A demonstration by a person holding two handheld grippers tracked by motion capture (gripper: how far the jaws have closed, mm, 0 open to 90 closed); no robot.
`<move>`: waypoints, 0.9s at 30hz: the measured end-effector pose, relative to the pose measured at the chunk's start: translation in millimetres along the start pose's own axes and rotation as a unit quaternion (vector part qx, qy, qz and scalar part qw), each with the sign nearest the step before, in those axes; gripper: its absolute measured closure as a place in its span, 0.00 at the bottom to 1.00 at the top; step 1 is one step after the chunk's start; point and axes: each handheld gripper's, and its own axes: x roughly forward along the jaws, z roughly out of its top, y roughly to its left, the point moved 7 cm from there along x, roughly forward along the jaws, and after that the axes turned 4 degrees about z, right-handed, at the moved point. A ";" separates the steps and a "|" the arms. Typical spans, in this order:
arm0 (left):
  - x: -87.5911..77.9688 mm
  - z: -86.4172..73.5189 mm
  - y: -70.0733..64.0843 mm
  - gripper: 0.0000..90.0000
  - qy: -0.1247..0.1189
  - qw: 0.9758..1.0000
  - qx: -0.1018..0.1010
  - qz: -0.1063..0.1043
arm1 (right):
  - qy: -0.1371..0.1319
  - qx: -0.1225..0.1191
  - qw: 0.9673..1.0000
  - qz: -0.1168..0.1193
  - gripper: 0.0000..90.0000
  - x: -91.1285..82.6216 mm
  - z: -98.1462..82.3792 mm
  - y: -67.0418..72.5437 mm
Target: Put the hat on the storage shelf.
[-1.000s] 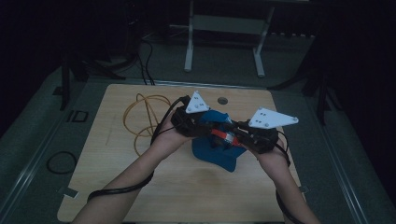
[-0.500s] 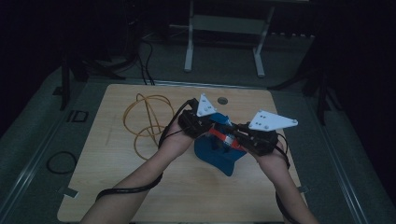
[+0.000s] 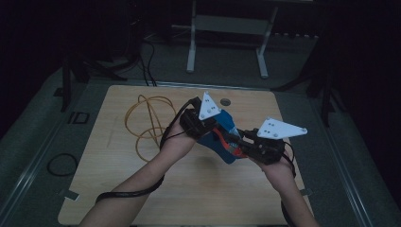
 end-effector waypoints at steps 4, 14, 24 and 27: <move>-4.9 -0.2 5.8 1.00 -0.006 1.000 -0.004 0.006 | -0.013 0.002 1.000 0.000 0.64 -7.4 2.2 3.9; -24.1 -4.5 23.2 1.00 -0.058 0.997 -0.032 -0.029 | -0.032 0.009 0.999 -0.005 0.61 -23.7 -2.4 -3.7; -34.5 -14.1 33.8 1.00 -0.102 0.980 -0.086 -0.145 | -0.020 0.004 1.000 0.010 0.60 -4.7 -8.7 4.6; -37.1 -16.3 30.7 1.00 -0.114 0.972 -0.086 -0.185 | -0.018 -0.001 1.000 0.013 0.56 2.3 -7.9 9.9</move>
